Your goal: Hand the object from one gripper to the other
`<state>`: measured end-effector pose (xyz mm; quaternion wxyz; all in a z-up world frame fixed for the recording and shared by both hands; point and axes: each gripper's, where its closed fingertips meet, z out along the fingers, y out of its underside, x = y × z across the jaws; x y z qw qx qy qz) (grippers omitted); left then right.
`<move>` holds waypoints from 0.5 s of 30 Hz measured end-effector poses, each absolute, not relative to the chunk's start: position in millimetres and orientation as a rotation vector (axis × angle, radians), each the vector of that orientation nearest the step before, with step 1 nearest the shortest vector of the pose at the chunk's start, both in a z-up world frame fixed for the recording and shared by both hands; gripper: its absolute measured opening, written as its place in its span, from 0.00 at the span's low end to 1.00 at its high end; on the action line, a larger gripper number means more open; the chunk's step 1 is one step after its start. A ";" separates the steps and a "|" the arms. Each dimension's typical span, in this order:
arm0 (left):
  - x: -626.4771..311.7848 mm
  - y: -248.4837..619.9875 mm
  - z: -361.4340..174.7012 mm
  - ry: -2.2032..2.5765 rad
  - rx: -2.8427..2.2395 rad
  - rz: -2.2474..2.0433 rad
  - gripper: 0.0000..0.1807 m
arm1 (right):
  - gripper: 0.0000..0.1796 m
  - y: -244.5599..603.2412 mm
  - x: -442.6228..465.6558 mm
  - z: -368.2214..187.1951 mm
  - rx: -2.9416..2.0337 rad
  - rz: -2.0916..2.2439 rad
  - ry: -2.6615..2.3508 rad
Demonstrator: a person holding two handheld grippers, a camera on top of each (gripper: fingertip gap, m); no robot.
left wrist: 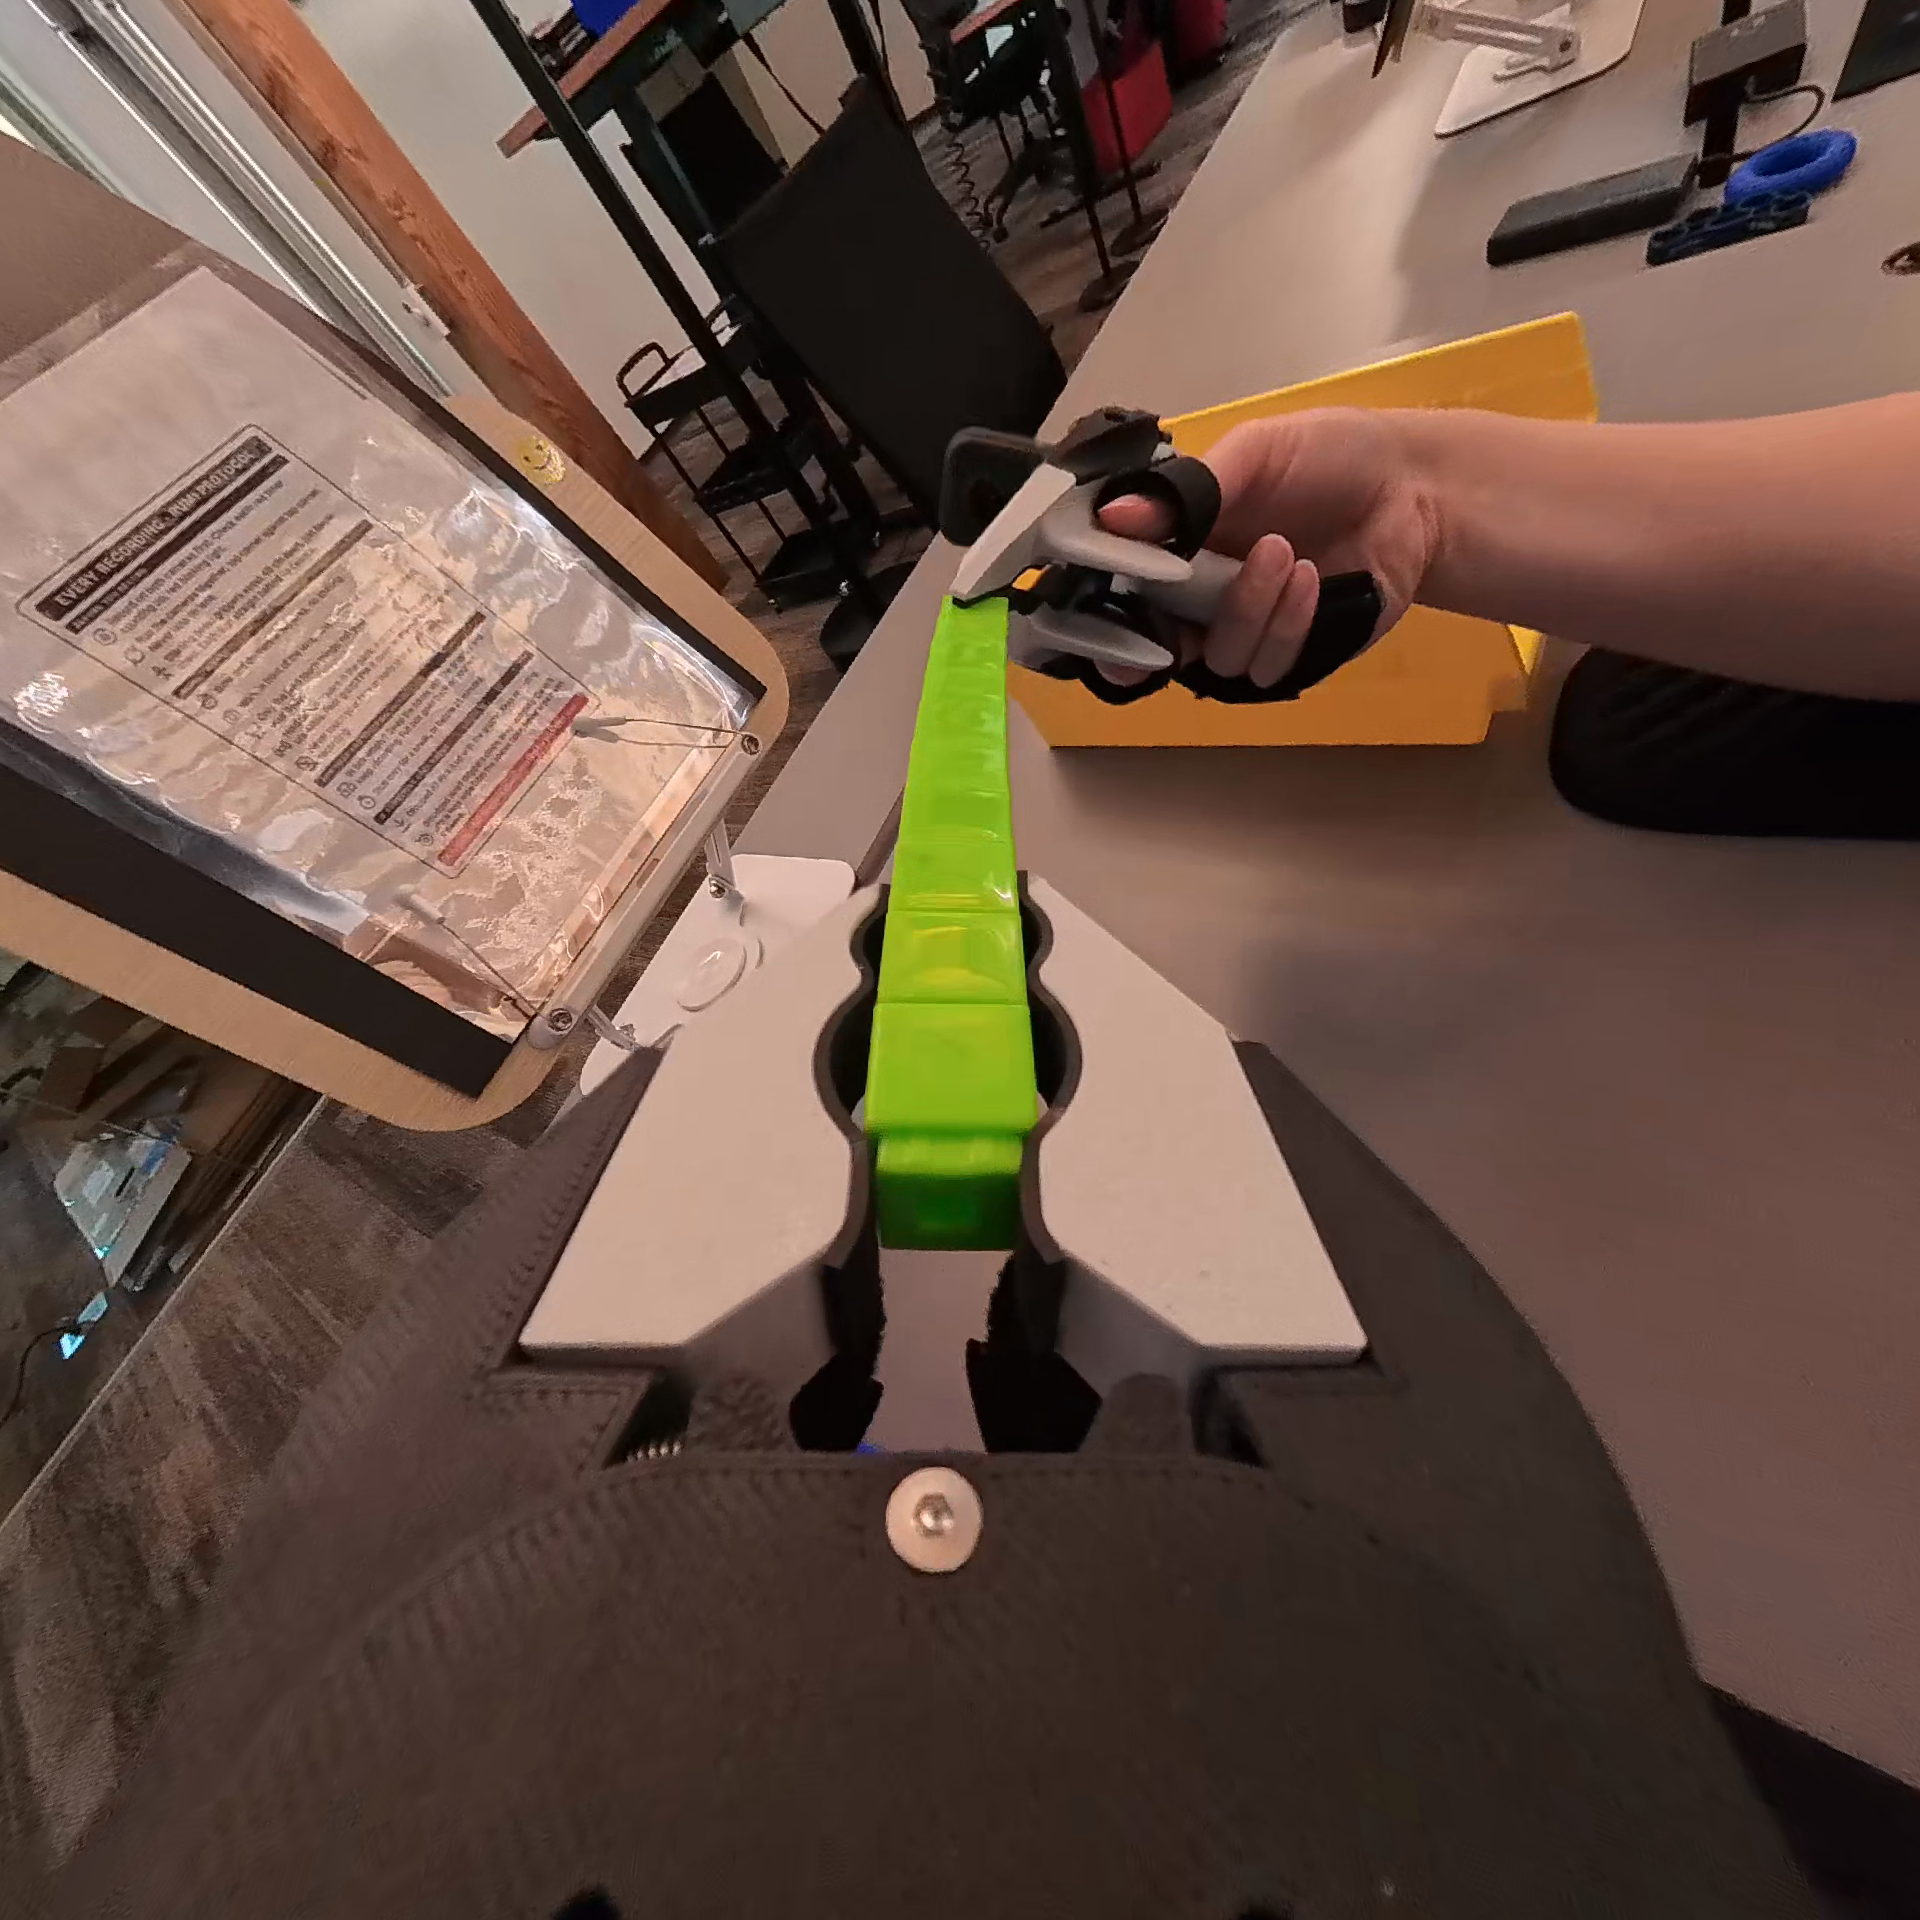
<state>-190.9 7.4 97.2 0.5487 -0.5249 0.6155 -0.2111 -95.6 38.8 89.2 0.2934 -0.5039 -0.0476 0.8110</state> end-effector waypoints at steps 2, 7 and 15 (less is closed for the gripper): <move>-190.4 7.4 97.2 1.465 -1.228 -0.491 0.12 | 0.00 37.6 -94.8 90.3 -1.349 2.141 -0.145; -183.8 4.1 107.5 1.430 -1.186 -0.553 0.11 | 0.01 30.6 -87.0 106.8 -1.309 2.120 -0.183; -184.8 7.7 148.3 1.175 -1.096 -0.949 0.11 | 0.23 29.5 -52.5 153.3 -1.108 1.763 -0.157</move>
